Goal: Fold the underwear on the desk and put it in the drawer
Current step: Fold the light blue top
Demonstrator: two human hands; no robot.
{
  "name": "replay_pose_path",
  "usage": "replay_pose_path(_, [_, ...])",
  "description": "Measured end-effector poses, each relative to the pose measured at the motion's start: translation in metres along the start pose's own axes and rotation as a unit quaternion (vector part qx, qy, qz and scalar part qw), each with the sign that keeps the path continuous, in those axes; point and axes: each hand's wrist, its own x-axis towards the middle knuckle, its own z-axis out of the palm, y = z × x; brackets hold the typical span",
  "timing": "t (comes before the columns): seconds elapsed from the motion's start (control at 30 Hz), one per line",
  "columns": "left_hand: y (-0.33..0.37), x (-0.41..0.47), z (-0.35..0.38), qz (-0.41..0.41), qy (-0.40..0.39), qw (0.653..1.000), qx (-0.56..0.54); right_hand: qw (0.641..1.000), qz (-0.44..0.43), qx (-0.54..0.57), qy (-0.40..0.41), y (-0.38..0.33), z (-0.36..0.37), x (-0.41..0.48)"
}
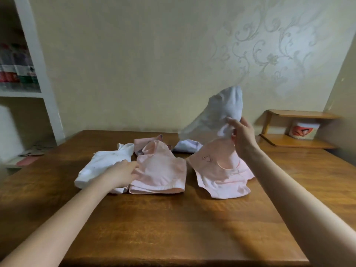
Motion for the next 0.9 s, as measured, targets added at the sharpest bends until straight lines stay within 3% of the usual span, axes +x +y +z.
replay_pose_path(0.1, [0.032,0.004,-0.011,0.077,0.188,0.971,-0.127,0.985,0.060,0.110,-0.118,-0.008,0.010,-0.003])
replay_pose_path(0.17, [0.060,0.008,-0.018,0.124,0.217,0.930,-0.269,0.968,0.087,0.156,-0.175,-0.008,0.016,-0.009])
replay_pose_path(0.23, [0.085,0.008,-0.029,0.124,0.155,0.887,-0.417,0.954,0.108,0.178,-0.214,-0.011,0.020,-0.017])
replay_pose_path(0.33, [0.103,0.017,-0.043,0.138,0.014,0.733,-0.666,0.951,0.109,0.132,-0.259,-0.014,0.024,-0.024])
replay_pose_path(0.37, [0.104,0.024,-0.044,0.131,0.004,0.702,-0.700,0.951,0.104,0.087,-0.278,-0.013,0.024,-0.025])
replay_pose_path(0.47, [0.103,0.042,-0.042,0.068,0.074,0.698,-0.709,0.940,0.096,-0.119,-0.305,-0.007,0.015,-0.028])
replay_pose_path(0.53, [0.100,0.047,-0.040,0.033,0.105,0.671,-0.733,0.903,0.065,-0.314,-0.286,0.005,0.003,-0.030])
replay_pose_path(0.6, [0.095,0.050,-0.039,0.046,0.096,0.646,-0.756,0.786,0.034,-0.536,-0.305,0.027,-0.010,-0.029])
replay_pose_path(0.63, [0.093,0.050,-0.037,0.061,0.083,0.642,-0.760,0.726,0.040,-0.604,-0.327,0.038,-0.014,-0.031])
replay_pose_path(0.67, [0.093,0.049,-0.036,0.076,0.074,0.641,-0.761,0.693,0.049,-0.638,-0.332,0.049,-0.018,-0.030])
replay_pose_path(0.73, [0.094,0.047,-0.038,0.100,0.059,0.640,-0.760,0.710,0.025,-0.648,-0.273,0.065,-0.025,-0.025])
replay_pose_path(0.83, [0.097,0.045,-0.040,0.124,0.031,0.642,-0.756,0.699,-0.043,-0.693,-0.169,0.079,-0.036,-0.012])
replay_pose_path(0.9, [0.100,0.043,-0.043,0.139,0.009,0.637,-0.758,0.779,-0.057,-0.616,-0.101,0.075,-0.034,-0.009])
